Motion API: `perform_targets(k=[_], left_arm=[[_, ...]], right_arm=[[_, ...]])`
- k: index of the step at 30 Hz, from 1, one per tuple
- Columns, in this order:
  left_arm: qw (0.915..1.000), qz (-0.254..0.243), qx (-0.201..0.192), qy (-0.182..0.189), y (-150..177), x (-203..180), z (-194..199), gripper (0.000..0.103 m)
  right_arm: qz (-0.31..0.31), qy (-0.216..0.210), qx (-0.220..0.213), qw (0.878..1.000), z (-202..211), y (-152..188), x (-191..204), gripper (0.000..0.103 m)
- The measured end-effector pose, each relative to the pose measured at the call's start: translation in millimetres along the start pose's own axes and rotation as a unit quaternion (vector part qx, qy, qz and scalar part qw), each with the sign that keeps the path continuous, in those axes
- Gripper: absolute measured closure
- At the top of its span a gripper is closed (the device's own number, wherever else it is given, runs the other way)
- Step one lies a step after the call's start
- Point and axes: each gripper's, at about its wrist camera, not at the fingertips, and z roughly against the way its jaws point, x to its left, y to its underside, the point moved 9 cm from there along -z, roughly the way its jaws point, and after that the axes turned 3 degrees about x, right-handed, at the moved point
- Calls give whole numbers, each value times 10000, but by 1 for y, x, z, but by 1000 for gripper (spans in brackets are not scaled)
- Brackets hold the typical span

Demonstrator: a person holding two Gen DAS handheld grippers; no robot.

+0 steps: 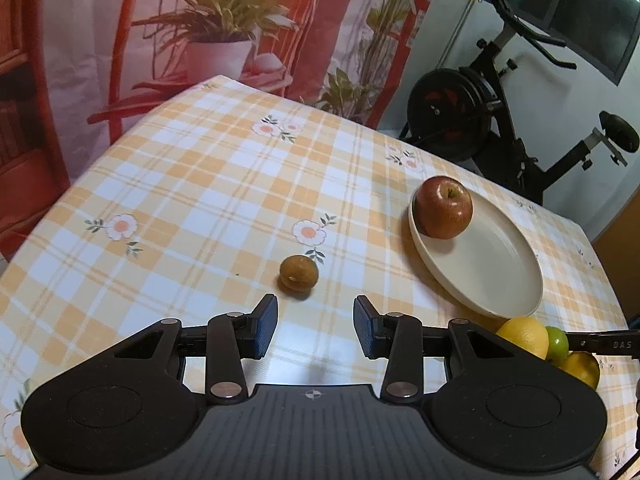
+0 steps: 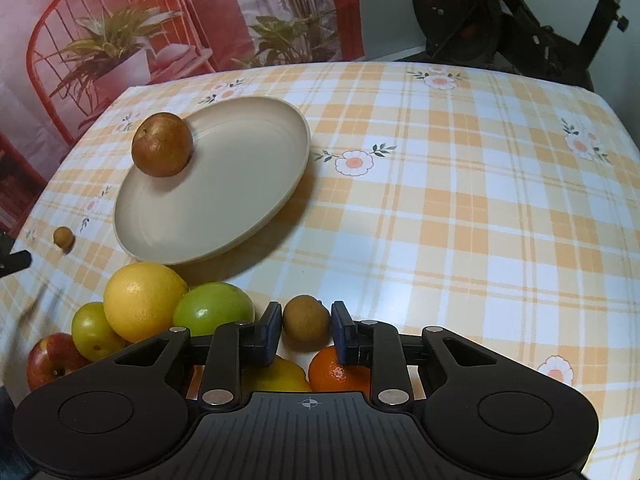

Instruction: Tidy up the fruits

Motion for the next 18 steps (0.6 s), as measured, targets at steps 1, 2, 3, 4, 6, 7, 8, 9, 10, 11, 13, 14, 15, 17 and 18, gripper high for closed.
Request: perform_targets(k=[1, 2, 3, 4, 6, 7, 8, 9, 10, 11, 13, 14, 15, 17, 18], left_arm=[[10000, -16, 20, 6, 0, -1, -3, 59], [10000, -26, 38, 9, 0, -1, -6, 59], [10000, -29, 50, 14, -1, -2, -9, 59], [10000, -22, 65, 14, -2, -2, -12, 59], [10000, 12, 77, -5, -4, -1, -18, 59], [10000, 40, 81, -27, -6, 0, -21, 59], [9999, 63, 86, -59, -8, 1, -24, 59], [9999, 83, 79, -91, -10, 2, -26, 59], [9999, 99, 63, -116, -11, 3, -28, 59], [9998, 115, 54, -138, -13, 5, -29, 59], [9997, 147, 67, -178, -15, 7, -34, 59], [9996, 161, 86, -194, -16, 8, -37, 59], [9996, 179, 110, -210, -16, 9, -39, 59], [9993, 222, 153, -241, -16, 11, -43, 59], [9992, 251, 171, -244, -16, 12, -45, 60]], right_arm=[[-13, -21, -14, 10000, 1, 0, 0, 79], [-19, -41, -31, 10000, 1, 0, 0, 79], [-24, -53, -57, 10000, 3, 0, 0, 79], [-32, -59, -91, 9999, 4, 0, 0, 79], [-61, -72, -179, 9998, 8, -2, 0, 79], [-75, -73, -227, 9997, 10, -4, 0, 79], [-83, -71, -272, 9996, 12, -5, -1, 79], [-84, -72, -314, 9994, 14, -7, -1, 79], [-84, -78, -353, 9993, 16, -9, -1, 79], [-82, -82, -386, 9992, 18, -10, -1, 79], [-63, -92, -454, 9989, 21, -14, -1, 79], [-53, -103, -479, 9988, 22, -15, -1, 79], [-40, -112, -502, 9987, 23, -17, 0, 79], [-17, -127, -546, 9984, 25, -20, 2, 79], [-6, -139, -567, 9983, 25, -21, 3, 79]])
